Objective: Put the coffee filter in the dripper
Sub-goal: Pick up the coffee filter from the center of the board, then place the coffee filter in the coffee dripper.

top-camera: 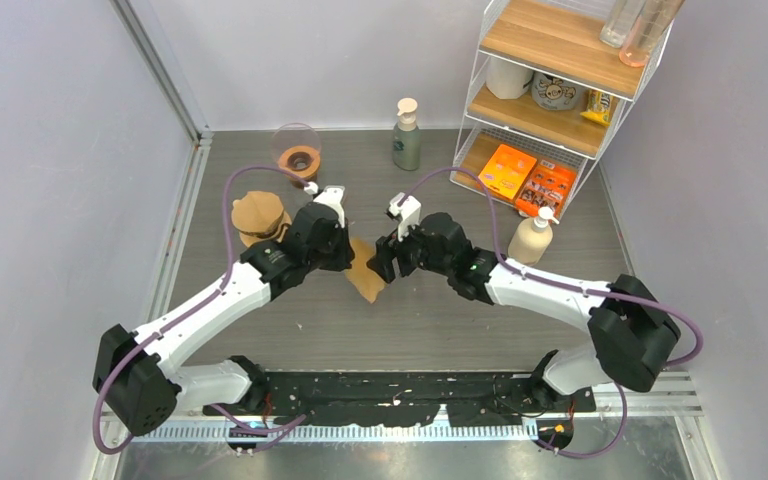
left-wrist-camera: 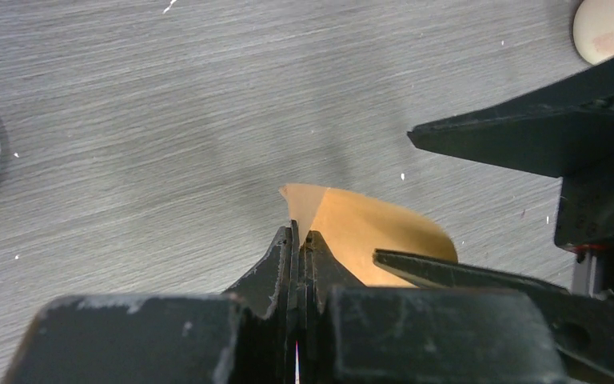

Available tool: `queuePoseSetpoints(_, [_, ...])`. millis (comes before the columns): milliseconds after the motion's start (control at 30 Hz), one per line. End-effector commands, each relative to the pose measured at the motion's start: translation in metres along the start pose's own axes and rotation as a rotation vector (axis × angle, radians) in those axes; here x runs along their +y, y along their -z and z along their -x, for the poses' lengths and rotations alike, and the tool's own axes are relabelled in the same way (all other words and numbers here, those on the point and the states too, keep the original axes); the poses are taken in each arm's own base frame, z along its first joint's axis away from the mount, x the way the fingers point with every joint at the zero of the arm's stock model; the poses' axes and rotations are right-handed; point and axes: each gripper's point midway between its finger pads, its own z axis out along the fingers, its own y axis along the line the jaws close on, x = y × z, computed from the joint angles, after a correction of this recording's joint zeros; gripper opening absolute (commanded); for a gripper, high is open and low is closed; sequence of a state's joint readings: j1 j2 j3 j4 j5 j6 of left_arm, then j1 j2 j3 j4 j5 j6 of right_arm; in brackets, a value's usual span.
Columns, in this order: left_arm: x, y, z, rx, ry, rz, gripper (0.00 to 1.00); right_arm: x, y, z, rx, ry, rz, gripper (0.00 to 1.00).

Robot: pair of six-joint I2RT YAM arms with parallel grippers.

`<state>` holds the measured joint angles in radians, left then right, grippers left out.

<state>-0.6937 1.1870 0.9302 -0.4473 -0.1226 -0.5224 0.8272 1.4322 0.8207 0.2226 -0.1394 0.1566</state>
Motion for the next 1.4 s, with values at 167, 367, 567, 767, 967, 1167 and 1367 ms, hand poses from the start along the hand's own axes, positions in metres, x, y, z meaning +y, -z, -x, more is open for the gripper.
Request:
queuePoseSetpoints(167, [0.001,0.014,0.045,-0.105,0.07,0.077,0.0,-0.016,0.061,0.082,-0.267,0.008,-0.167,0.96])
queuePoseSetpoints(367, [0.014,0.024,0.089,-0.17,0.132,0.141,0.0,-0.05,0.112,0.091,-0.457,-0.095,-0.368,0.96])
queuePoseSetpoints(567, [0.035,0.047,0.16,-0.295,0.145,0.243,0.0,-0.078,0.137,0.088,-0.518,-0.122,-0.522,0.95])
queuePoseSetpoints(767, [0.069,0.055,0.221,-0.387,0.118,0.295,0.0,-0.09,0.143,0.085,-0.521,-0.114,-0.593,0.95])
queuePoseSetpoints(967, [0.099,0.041,0.26,-0.387,0.068,0.332,0.0,-0.096,0.141,0.08,-0.497,-0.096,-0.63,0.95])
queuePoseSetpoints(1167, [0.125,0.015,0.273,-0.296,0.089,0.306,0.0,-0.101,0.14,0.077,-0.478,-0.081,-0.654,0.95])
queuePoseSetpoints(1367, [0.147,-0.002,0.27,-0.234,0.096,0.332,0.0,-0.105,0.136,0.074,-0.446,-0.068,-0.676,0.95])
